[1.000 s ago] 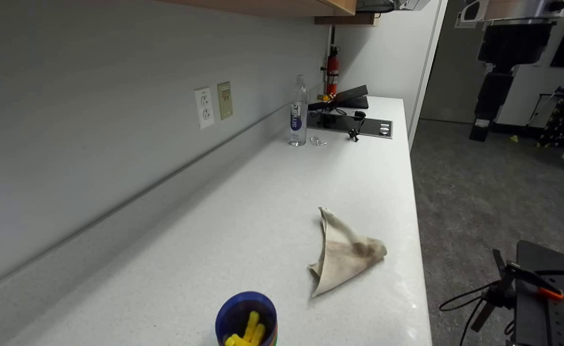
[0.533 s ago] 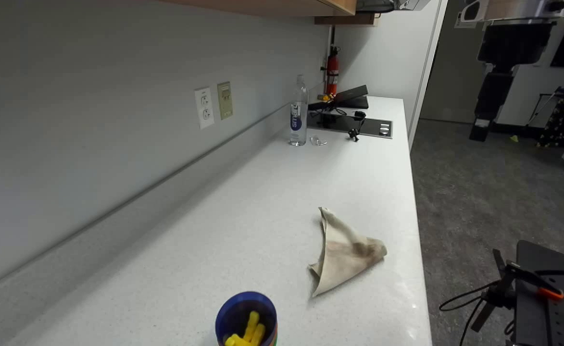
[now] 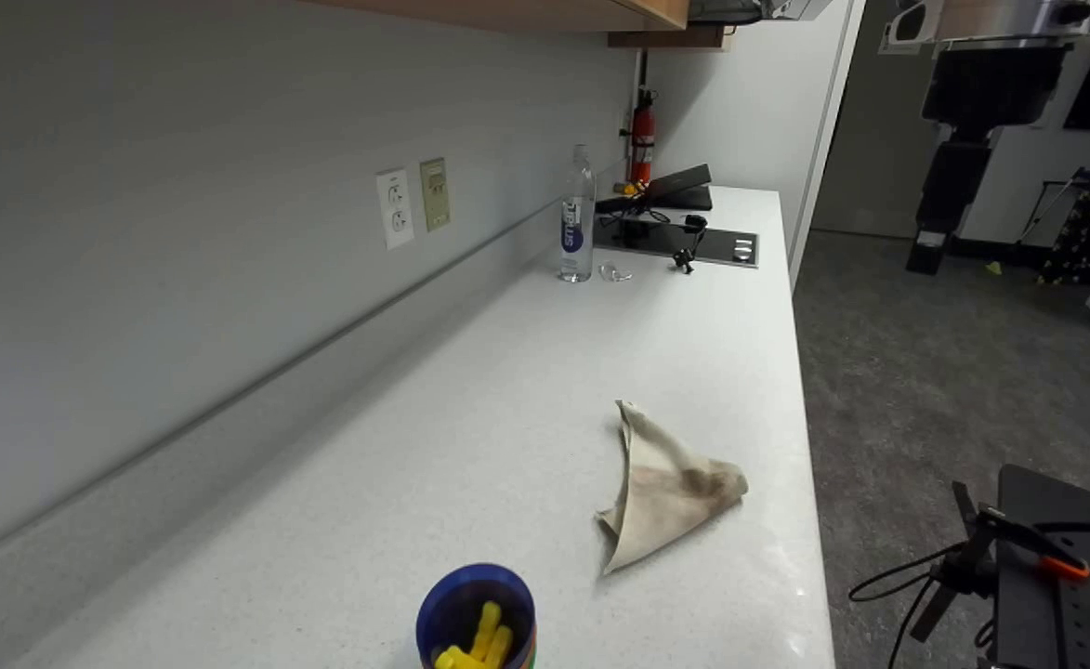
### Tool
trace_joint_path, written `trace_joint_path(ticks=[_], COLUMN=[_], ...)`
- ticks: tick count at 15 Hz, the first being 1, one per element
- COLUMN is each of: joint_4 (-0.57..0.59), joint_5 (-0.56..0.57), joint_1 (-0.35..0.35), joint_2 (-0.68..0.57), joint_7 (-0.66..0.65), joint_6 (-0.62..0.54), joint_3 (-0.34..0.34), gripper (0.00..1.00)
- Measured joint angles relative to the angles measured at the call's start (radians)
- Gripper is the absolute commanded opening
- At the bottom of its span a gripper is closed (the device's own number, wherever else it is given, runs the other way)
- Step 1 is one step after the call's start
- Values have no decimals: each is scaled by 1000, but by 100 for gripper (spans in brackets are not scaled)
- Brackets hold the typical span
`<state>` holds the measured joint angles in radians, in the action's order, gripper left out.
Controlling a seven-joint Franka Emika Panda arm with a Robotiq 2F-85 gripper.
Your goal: Unfold the cloth
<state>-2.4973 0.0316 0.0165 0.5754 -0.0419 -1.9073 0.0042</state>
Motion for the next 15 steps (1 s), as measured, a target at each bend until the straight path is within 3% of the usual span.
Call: trace_joint_path(ticks=[7,15], joint_4=[-12,1], joint_5=[41,12], joint_1=[-19,-8], joint_2=[-46,-86], joint_7=[-6,11], joint_6=[-53,-80], joint_3=[-1,1], gripper=[100,100])
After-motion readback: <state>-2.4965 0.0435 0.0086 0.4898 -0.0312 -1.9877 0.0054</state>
